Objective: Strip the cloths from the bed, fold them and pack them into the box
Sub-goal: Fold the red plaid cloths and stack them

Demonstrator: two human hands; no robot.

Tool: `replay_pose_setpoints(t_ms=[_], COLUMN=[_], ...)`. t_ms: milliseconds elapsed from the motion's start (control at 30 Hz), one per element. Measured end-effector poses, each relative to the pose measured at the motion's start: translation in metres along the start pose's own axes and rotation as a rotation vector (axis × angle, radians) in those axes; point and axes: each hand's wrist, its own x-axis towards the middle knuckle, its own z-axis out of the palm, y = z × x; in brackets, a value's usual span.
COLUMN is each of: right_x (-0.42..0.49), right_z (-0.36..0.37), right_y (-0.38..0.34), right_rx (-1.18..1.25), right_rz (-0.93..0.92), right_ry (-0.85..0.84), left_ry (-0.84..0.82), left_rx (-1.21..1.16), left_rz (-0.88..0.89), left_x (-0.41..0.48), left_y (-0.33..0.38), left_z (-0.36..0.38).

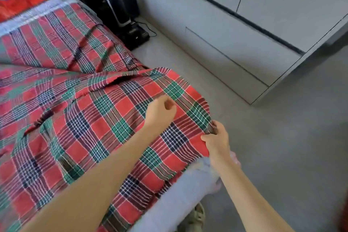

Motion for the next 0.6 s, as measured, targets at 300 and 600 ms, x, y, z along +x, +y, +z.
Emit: replay_pose_setpoints(t_ms=[300, 600], right_x=[0.048, 0.094], right_z=[0.014, -0.042], right_y=[0.032, 0.04], right_rx=[0.266, 0.172], right_rz=[0.114, 0.186], right_ry=[-0.119, -0.15], left_ry=[-0.299, -0.013], left_rx=[0.259, -0.043], left_rz=[0.236, -0.004], left_x=[-0.04, -0.003], left_y=[-0.055, -0.042], left_z=[0.108, 0.116])
